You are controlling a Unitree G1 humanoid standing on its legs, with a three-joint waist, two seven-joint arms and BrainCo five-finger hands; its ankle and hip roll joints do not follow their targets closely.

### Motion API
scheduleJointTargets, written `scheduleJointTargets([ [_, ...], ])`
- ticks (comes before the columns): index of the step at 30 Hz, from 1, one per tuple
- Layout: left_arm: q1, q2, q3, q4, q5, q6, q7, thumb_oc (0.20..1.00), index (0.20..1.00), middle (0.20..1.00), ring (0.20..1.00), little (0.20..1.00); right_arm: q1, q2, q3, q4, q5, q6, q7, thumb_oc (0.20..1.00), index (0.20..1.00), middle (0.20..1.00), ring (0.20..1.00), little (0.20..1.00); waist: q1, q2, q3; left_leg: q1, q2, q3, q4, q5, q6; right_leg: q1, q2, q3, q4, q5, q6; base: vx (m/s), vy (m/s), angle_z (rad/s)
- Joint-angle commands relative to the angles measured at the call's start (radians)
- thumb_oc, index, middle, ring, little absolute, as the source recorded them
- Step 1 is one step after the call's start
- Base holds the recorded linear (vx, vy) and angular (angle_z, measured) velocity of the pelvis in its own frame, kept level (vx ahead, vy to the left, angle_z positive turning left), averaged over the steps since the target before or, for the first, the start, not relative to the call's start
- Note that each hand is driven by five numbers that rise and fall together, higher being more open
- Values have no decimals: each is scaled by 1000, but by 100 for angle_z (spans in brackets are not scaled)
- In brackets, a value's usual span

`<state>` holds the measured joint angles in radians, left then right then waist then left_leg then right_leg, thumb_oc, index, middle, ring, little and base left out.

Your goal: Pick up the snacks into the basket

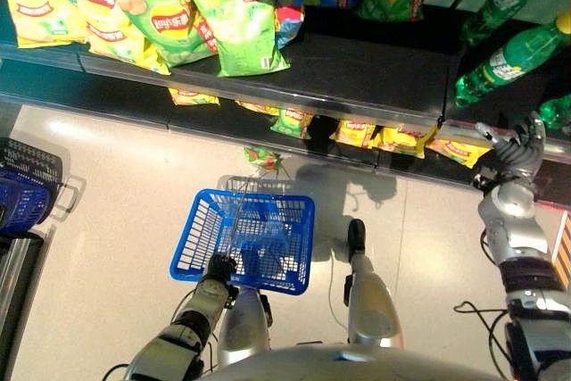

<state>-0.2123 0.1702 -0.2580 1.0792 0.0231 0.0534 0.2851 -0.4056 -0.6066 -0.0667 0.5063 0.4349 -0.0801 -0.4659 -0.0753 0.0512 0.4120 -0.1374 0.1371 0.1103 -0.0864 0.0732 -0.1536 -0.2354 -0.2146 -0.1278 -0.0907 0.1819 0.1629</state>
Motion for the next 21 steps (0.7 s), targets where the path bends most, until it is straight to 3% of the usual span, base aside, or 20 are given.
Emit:
scheduleJointTargets([
  [1,-6,40,-40,42,-15,12,31,200,200,200,200,200,-118,-49,41,15,37,-11,12,1000,1000,1000,1000,1000,33,-54,22,-52,-51,-32,0,31,53,-8,19,-28,95,-53,17,-45,12,-6],
  [4,-17,50,-72,-6,-17,9,57,200,200,200,200,200,-249,-94,95,89,77,-2,18,1000,1000,1000,1000,1000,45,-56,68,-94,-62,-35,27,33,61,-52,9,-20,140,-62,13,-65,14,-1],
  [11,-35,76,-117,-79,9,15,89,200,200,200,200,200,-406,-167,164,162,101,10,15,1000,1000,1000,1000,1000,55,-67,108,-184,-72,-44,82,29,68,-127,0,-26,195,-69,12,-36,6,0],
  [21,-28,97,-117,-133,-47,14,117,200,200,200,200,200,-624,-223,263,356,131,42,38,1000,1000,1000,1000,1000,80,-78,108,-292,-86,-67,114,29,75,-209,-11,-48,216,-72,15,-9,16,9],
])
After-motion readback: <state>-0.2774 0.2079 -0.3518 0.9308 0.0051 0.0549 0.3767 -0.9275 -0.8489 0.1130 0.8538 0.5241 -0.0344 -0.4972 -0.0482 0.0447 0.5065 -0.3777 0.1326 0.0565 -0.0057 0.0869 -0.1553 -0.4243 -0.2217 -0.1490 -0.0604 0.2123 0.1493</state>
